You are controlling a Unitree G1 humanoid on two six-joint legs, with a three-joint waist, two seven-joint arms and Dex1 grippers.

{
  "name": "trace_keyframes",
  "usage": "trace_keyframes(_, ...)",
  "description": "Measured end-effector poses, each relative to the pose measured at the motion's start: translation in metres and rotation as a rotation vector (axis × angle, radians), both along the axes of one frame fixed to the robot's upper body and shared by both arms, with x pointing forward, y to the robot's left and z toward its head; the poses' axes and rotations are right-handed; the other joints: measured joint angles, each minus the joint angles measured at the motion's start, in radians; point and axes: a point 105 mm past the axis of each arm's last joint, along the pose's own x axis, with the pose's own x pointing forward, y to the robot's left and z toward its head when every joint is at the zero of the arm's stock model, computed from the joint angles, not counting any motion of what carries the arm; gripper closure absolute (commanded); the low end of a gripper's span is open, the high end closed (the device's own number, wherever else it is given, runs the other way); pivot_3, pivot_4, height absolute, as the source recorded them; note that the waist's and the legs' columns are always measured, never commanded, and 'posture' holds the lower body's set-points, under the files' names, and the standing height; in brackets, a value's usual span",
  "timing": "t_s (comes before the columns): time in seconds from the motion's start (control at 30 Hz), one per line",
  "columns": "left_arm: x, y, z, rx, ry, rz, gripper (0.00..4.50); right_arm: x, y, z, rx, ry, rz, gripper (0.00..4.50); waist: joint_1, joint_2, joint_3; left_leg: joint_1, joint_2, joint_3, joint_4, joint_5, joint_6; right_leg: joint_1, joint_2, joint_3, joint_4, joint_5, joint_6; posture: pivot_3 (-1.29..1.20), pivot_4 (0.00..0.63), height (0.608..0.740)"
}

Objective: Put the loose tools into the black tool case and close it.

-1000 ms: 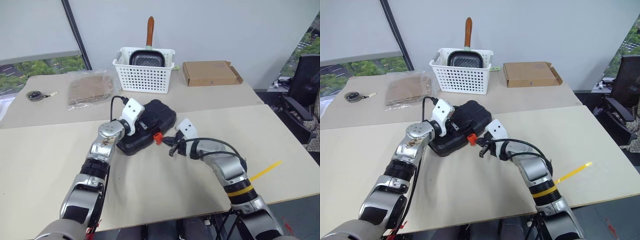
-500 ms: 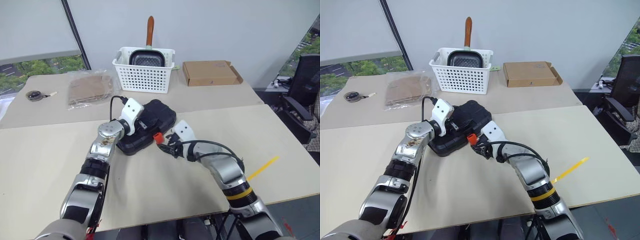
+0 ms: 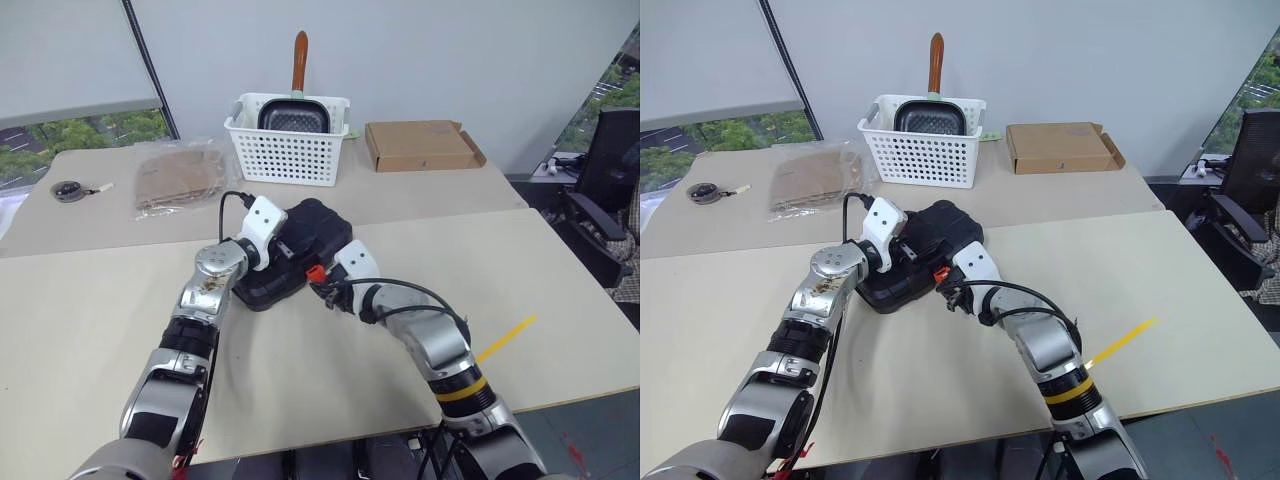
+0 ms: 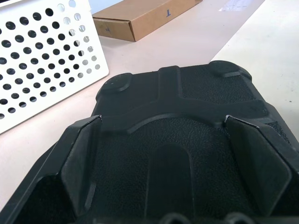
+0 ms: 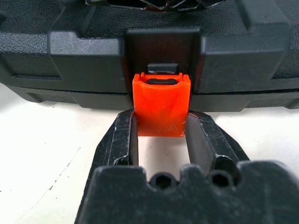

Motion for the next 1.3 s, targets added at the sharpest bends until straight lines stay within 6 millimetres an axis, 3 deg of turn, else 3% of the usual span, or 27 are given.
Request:
trace_keyframes(0.5, -0.001, 0.000, 0.000, 0.001, -0.002, -0.002, 0.00, 0.005, 0.006, 0.005, 0.024, -0.072, 0.004, 3.34, -0.002, 0.000, 0.000, -0.001, 0.000, 0.000, 0.000, 0.000, 0.000, 0.000, 0.000, 0.000, -0.002, 0.000, 0.000, 0.00, 0.150, 0.700)
trace_keyframes(0.57, -0.001, 0.000, 0.000, 0.001, -0.001, -0.002, 0.00, 0.005, 0.007, 0.004, 0.023, -0.070, 0.004, 2.34, -0.002, 0.000, 0.000, -0.001, 0.001, 0.000, 0.000, 0.000, 0.000, 0.000, 0.000, -0.001, -0.002, 0.000, 0.000, 0.00, 0.150, 0.700)
trace_keyframes(0.6, -0.001, 0.000, 0.000, 0.001, -0.001, -0.002, 0.00, 0.005, 0.007, 0.005, 0.024, -0.071, 0.006, 2.20, -0.002, 0.000, 0.000, -0.001, 0.001, 0.000, 0.000, 0.000, 0.000, 0.000, 0.000, -0.001, -0.002, 0.000, 0.000, 0.00, 0.150, 0.700)
trace_keyframes(0.63, -0.001, 0.000, 0.000, 0.001, -0.001, -0.002, 0.00, 0.004, 0.008, 0.005, 0.026, -0.067, 0.015, 1.70, -0.002, 0.000, 0.000, 0.000, 0.001, 0.000, 0.000, 0.000, 0.000, 0.000, 0.000, -0.001, -0.002, 0.000, 0.000, 0.00, 0.150, 0.700)
trace_keyframes(0.7, -0.001, 0.000, 0.000, 0.001, 0.000, -0.002, 0.00, 0.003, 0.008, 0.004, 0.022, -0.058, 0.020, 1.12, -0.002, 0.000, 0.000, 0.000, 0.001, 0.000, 0.000, 0.000, 0.000, 0.000, 0.000, -0.001, -0.002, 0.000, 0.000, 0.00, 0.150, 0.700)
trace_keyframes(0.97, -0.003, -0.002, -0.001, -0.002, -0.004, -0.009, 0.00, -0.004, -0.008, 0.014, -0.015, -0.066, 0.023, 1.12, 0.001, 0.000, -0.001, -0.001, 0.001, 0.000, -0.002, -0.002, 0.000, 0.000, 0.000, -0.001, -0.005, 0.000, 0.000, 0.00, 0.150, 0.700)
trace_keyframes(1.13, -0.003, -0.002, -0.001, -0.004, -0.005, -0.009, 0.00, -0.006, -0.010, 0.009, -0.012, -0.042, -0.006, 2.43, 0.000, 0.000, -0.001, -0.001, 0.001, 0.000, -0.002, -0.002, 0.000, 0.000, 0.001, -0.001, -0.006, 0.000, 0.000, 0.00, 0.150, 0.700)
trace_keyframes(1.3, -0.003, -0.002, -0.001, -0.005, -0.005, -0.010, 0.00, -0.004, -0.005, 0.010, 0.003, -0.041, -0.009, 4.14, 0.000, 0.000, -0.001, -0.001, 0.001, 0.000, -0.002, -0.003, 0.000, 0.001, 0.001, -0.001, -0.007, 0.000, 0.000, 0.00, 0.150, 0.700)
